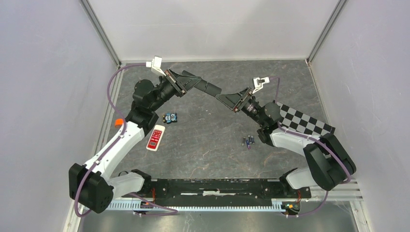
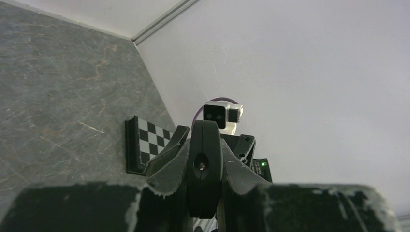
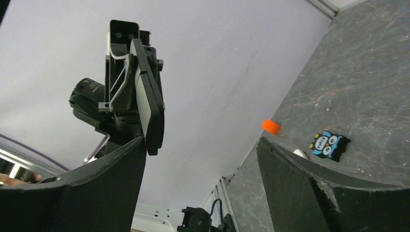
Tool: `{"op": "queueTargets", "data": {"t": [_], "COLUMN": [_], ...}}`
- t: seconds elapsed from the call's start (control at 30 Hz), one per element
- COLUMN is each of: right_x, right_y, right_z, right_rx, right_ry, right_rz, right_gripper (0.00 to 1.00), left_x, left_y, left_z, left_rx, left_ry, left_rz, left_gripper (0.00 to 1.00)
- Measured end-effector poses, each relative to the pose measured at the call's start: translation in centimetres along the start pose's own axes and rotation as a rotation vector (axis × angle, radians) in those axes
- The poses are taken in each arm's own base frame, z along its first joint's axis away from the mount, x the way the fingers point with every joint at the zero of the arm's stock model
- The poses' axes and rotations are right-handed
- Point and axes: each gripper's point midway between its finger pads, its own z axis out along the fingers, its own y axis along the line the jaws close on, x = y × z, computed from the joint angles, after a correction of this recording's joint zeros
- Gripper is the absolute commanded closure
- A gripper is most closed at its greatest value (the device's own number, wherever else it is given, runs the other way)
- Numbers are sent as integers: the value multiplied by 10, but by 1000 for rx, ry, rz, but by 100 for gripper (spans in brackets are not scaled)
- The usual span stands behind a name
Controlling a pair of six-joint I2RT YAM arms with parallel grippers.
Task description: Load the batteries into the remote control
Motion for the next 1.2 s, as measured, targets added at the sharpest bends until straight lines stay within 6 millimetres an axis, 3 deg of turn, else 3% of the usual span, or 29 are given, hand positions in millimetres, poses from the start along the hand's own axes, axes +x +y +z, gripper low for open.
{"op": "queueTargets", "data": {"t": [0.23,0.57,0.7,0.93,1.2], "right_x": [4,4,8,15,20], "right_y": [-16,-14,-19,-27,-30], "right_z": [-3,7,9,9,8], "right_rx": [69,94,133,195,231], "right_ry": [22,61,91,144,184], "right_rz": [-24,36,63,113,139], "right_gripper": [13,46,63,83,92], "left_x": [8,14,14,14,15], "left_y": [15,28,35,49,71], "left_z": [-3,-6,-6,-7,-9], "left_rx": [-58,-101,-128,-174,-247], "left_ry": [33,59,57,59,68], "left_rz": [43,75,99,143,198], "left_gripper": [98,98,98,98,98]}}
